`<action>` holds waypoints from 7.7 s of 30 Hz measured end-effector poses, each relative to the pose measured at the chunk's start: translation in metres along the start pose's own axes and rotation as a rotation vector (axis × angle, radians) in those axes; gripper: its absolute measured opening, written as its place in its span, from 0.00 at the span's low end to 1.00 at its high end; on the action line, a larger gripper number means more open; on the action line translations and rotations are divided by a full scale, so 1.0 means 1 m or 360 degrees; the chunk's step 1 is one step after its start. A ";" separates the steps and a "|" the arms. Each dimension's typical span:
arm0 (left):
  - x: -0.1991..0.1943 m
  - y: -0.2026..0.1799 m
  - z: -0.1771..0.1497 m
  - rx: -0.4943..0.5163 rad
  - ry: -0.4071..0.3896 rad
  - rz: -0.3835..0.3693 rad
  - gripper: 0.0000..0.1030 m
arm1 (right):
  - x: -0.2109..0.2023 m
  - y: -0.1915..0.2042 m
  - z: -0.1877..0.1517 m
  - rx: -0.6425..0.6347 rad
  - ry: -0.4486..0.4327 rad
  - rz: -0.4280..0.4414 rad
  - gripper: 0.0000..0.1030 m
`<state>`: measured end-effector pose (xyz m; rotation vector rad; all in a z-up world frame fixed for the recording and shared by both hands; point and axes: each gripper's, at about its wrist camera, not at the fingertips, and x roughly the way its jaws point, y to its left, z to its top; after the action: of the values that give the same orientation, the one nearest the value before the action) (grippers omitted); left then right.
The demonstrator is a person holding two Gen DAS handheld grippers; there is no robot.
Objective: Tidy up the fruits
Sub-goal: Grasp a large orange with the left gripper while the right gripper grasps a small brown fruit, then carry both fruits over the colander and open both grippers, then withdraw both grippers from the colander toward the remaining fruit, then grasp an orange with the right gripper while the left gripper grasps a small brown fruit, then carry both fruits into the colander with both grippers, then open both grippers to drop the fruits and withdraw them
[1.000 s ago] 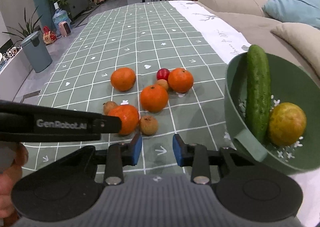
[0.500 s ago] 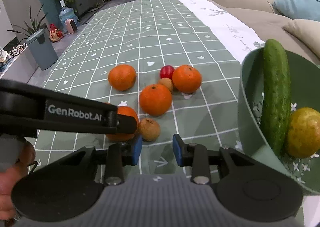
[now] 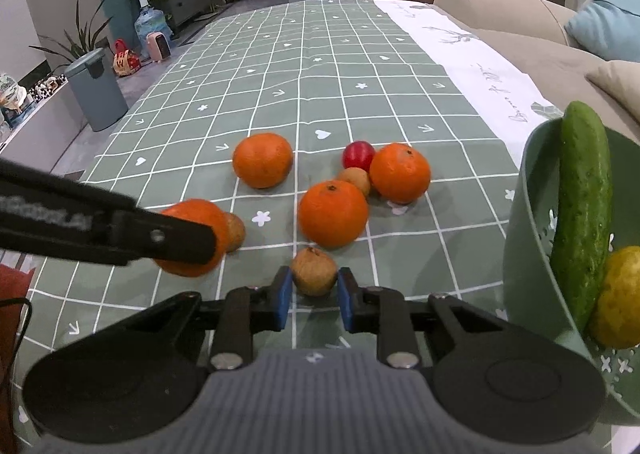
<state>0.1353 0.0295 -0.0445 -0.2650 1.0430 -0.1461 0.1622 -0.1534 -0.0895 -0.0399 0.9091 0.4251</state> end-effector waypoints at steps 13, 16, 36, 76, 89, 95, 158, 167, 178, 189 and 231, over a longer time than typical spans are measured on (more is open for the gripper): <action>-0.043 -0.033 -0.003 0.0166 -0.0128 -0.0031 0.46 | -0.066 -0.001 0.005 -0.0044 -0.0116 -0.0111 0.19; -0.054 -0.052 -0.003 0.0249 -0.0172 -0.0057 0.46 | -0.088 -0.007 0.004 -0.0030 -0.0153 -0.0157 0.19; -0.016 -0.178 0.023 0.0495 0.0062 -0.0357 0.46 | -0.142 -0.114 0.007 -0.0041 0.0085 -0.0335 0.19; -0.032 -0.171 0.032 0.0653 0.0088 -0.0286 0.59 | -0.145 -0.107 0.021 -0.0074 0.0227 -0.0319 0.43; -0.086 -0.087 0.013 0.0540 -0.0248 -0.0052 0.59 | -0.146 -0.014 0.007 0.0051 -0.0148 -0.0215 0.43; -0.072 -0.040 -0.001 0.0343 -0.0214 -0.0032 0.56 | -0.128 0.014 -0.003 0.0029 -0.0227 -0.0207 0.36; -0.011 -0.007 0.015 0.0092 0.0008 -0.0044 0.28 | -0.045 0.013 0.019 -0.0229 -0.0086 -0.0117 0.37; -0.035 -0.052 0.010 0.0229 -0.0019 -0.0179 0.28 | -0.106 -0.013 0.007 -0.0187 -0.0103 -0.0189 0.37; -0.028 -0.131 0.024 0.0456 0.0019 -0.0357 0.28 | -0.150 -0.071 0.001 -0.0193 0.0037 -0.0267 0.37; 0.017 -0.179 0.030 0.0598 0.0210 -0.0411 0.28 | -0.145 -0.135 0.004 -0.0220 0.0313 -0.0298 0.37; -0.038 -0.140 0.025 0.0710 -0.0067 -0.0181 0.44 | -0.148 -0.093 0.028 -0.0074 0.0212 -0.0216 0.57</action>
<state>0.1388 -0.0917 0.0393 0.0774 0.9268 -0.4667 0.1382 -0.2833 0.0287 -0.1735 1.0212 0.3200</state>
